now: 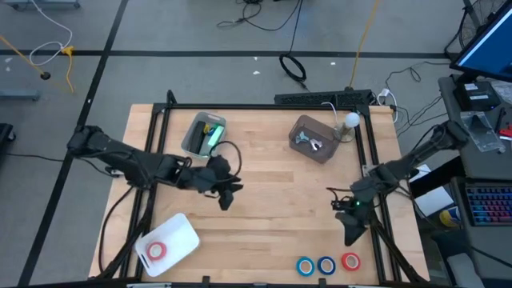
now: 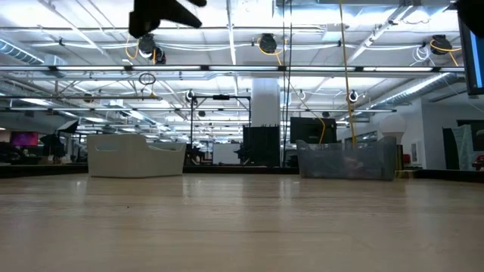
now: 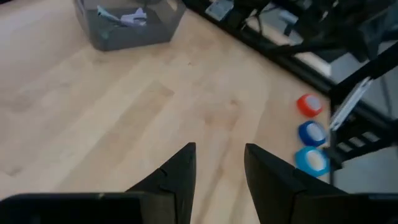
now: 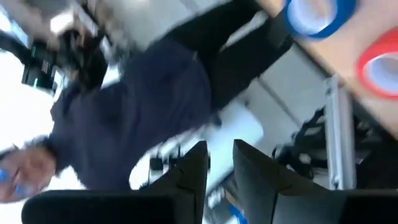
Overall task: Pick and place Stapler, Stapler remover, tape
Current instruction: Put the orange tape into the white bin
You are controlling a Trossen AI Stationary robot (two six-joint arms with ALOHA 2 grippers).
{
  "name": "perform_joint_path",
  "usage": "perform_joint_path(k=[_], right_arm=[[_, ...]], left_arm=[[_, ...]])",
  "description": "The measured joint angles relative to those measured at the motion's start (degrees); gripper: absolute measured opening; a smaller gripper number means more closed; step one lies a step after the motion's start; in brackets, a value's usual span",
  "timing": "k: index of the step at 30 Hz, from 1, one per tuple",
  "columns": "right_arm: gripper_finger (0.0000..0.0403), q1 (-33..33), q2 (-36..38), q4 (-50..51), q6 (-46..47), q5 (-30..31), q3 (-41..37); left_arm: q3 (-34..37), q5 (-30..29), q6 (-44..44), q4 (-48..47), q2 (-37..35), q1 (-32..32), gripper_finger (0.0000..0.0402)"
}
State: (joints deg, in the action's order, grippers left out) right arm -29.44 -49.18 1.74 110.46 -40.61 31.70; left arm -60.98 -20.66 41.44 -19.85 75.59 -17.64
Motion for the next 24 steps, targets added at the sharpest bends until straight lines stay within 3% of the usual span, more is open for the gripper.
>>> perform_joint_path(k=[10,16,24], right_arm=[[0.0041,-14.91,3.49,10.74,7.07,27.9,0.0],[0.0025,-23.03,0.94,13.12,13.45,38.83,1.19],[0.0001,-28.11,-6.64,31.61,12.1,49.38,13.92]], left_arm=[[-0.03,6.05,-9.78,0.5,1.2,7.19,0.0136],[0.77,2.95,-14.5,4.31,1.59,7.88,0.0136],[7.87,6.02,-18.34,17.54,1.52,7.86,0.0136]])
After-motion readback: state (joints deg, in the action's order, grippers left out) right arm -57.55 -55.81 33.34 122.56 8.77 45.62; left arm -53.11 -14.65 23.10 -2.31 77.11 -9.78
